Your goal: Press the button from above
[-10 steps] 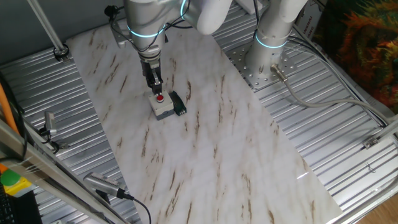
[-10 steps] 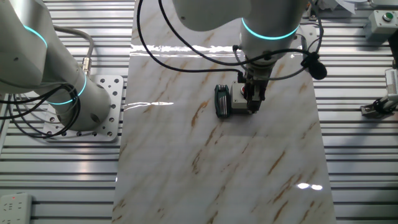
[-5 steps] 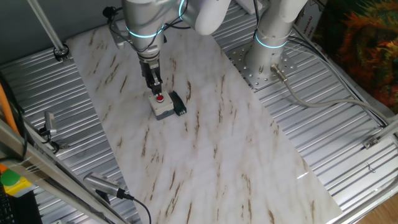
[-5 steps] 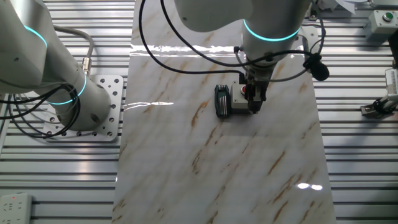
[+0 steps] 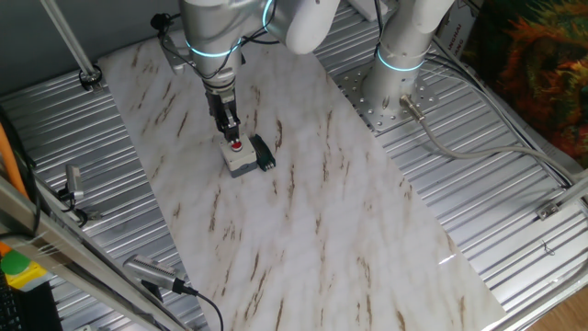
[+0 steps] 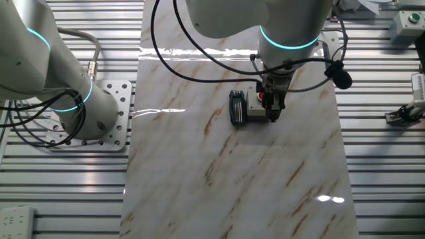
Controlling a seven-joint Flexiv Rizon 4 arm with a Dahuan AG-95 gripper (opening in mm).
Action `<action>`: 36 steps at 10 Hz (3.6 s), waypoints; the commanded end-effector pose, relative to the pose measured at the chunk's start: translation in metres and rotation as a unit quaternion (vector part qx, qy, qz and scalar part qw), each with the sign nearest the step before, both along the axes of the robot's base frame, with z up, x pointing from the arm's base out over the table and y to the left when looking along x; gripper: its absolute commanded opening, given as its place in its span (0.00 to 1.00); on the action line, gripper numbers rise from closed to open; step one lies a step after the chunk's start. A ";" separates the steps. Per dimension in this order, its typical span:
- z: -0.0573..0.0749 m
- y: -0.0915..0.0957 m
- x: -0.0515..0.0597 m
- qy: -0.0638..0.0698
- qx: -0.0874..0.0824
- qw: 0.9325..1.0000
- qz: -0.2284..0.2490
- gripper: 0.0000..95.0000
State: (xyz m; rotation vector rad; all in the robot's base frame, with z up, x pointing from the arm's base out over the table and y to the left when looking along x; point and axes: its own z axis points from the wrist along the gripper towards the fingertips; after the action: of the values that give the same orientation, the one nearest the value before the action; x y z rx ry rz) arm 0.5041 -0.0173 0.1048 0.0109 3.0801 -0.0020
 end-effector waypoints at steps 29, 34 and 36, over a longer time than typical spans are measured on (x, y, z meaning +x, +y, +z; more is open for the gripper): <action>0.010 0.000 -0.010 0.014 0.001 1.000 0.005 0.60; 0.044 0.006 -0.014 0.019 0.002 1.000 0.005 0.60; 0.056 0.005 -0.017 0.017 0.007 1.000 0.004 0.60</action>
State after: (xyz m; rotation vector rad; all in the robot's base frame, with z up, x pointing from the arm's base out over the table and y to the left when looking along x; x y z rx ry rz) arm 0.4870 -0.0127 0.1611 0.0006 3.1128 0.0248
